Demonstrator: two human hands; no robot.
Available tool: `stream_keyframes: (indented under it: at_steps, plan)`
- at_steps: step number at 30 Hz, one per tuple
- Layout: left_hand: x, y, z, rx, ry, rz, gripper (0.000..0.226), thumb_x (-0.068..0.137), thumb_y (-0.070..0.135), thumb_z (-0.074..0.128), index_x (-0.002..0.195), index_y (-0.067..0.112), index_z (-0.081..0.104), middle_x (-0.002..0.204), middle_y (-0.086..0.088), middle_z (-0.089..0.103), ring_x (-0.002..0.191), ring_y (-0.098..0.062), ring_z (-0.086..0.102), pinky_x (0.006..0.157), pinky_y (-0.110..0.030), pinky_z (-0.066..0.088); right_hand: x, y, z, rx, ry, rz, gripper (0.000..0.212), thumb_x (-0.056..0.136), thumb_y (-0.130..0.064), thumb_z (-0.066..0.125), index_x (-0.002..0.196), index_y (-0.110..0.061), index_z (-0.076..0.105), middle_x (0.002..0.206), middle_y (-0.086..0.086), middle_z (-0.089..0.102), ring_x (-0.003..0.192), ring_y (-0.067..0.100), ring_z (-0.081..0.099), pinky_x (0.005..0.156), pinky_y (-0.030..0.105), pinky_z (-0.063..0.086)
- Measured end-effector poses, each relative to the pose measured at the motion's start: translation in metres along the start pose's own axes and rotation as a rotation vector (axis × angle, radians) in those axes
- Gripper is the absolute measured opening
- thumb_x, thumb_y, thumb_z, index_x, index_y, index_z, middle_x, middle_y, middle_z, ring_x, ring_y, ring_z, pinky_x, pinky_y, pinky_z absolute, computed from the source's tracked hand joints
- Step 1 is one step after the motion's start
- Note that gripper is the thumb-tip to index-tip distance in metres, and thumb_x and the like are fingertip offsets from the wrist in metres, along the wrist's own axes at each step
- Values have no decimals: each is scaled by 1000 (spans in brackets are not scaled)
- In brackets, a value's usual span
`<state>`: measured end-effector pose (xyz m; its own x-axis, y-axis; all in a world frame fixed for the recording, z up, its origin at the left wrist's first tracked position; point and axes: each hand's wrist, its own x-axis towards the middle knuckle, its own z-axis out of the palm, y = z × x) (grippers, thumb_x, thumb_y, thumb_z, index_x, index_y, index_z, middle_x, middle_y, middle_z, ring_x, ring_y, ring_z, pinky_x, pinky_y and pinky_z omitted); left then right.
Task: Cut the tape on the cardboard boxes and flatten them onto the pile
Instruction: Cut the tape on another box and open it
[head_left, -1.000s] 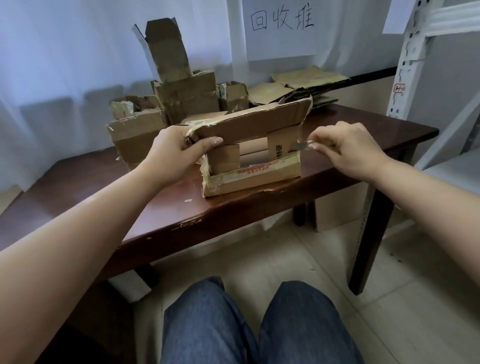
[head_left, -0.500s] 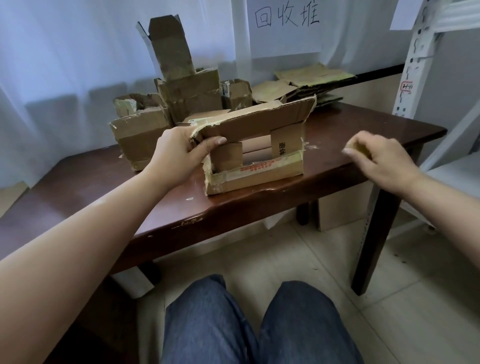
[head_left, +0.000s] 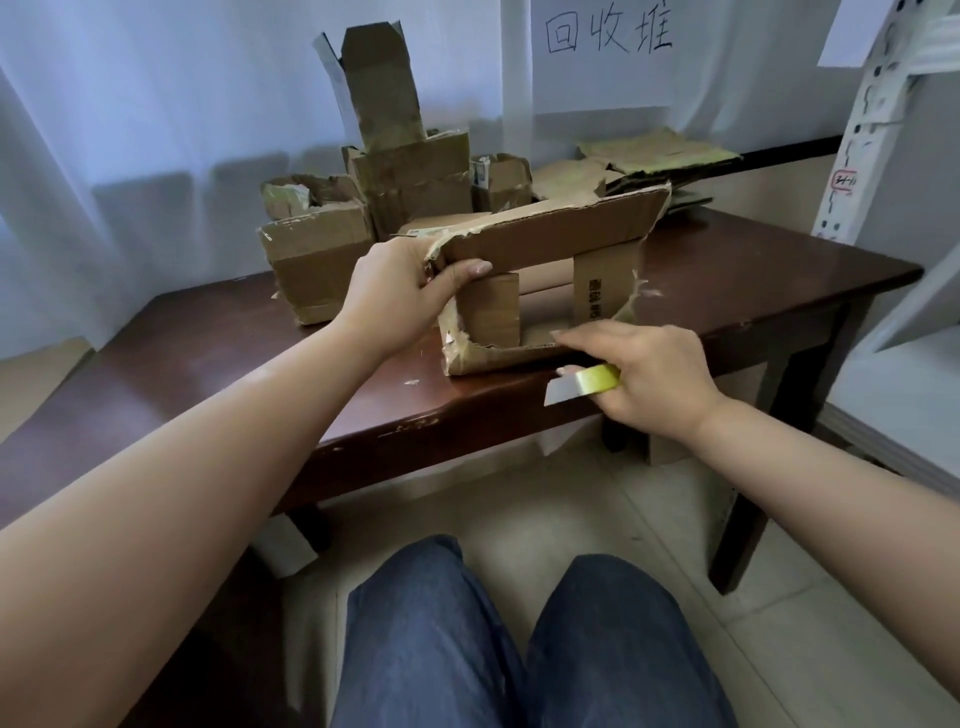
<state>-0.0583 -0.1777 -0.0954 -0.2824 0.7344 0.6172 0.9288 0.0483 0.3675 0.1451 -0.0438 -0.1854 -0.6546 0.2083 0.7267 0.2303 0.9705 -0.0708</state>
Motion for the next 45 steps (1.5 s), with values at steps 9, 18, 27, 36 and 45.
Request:
stream_keyframes:
  at_steps: [9,18,27,36,45]
  plan:
    - [-5,-1,-5,106,-5,8,58,82,64,50,77,9,67,68,-9,67,68,-27,62,65,-40,49,-20,-13,4,-39,42,6,39,88,-38,57,122,-23,66,117,-6,69,95,15,70,59,31,58]
    - [-1,9,-5,64,-71,-25,45,89,51,58,80,7,67,73,-7,67,73,-25,61,71,-41,49,-2,2,-35,-68,216,346,25,83,-29,68,107,-23,68,95,1,73,88,29,68,64,33,52]
    - [-2,4,-1,31,-24,1,37,89,48,60,83,13,71,74,-5,68,77,-25,62,74,-40,48,10,70,-52,-168,59,294,57,92,-58,16,73,-18,52,67,-2,54,73,30,53,67,33,26]
    - [-2,3,-1,-36,-38,-16,23,86,46,63,75,26,65,71,2,65,76,-22,62,73,-36,47,24,104,-26,-144,-101,96,56,94,-57,16,71,-19,51,63,-1,55,68,31,56,70,33,26]
    - [-1,-2,0,-26,-26,-11,36,85,51,64,78,16,69,75,-2,69,77,-24,64,74,-40,50,-2,122,-21,-134,-227,164,58,88,-63,8,72,-22,45,58,-8,50,69,28,59,73,28,17]
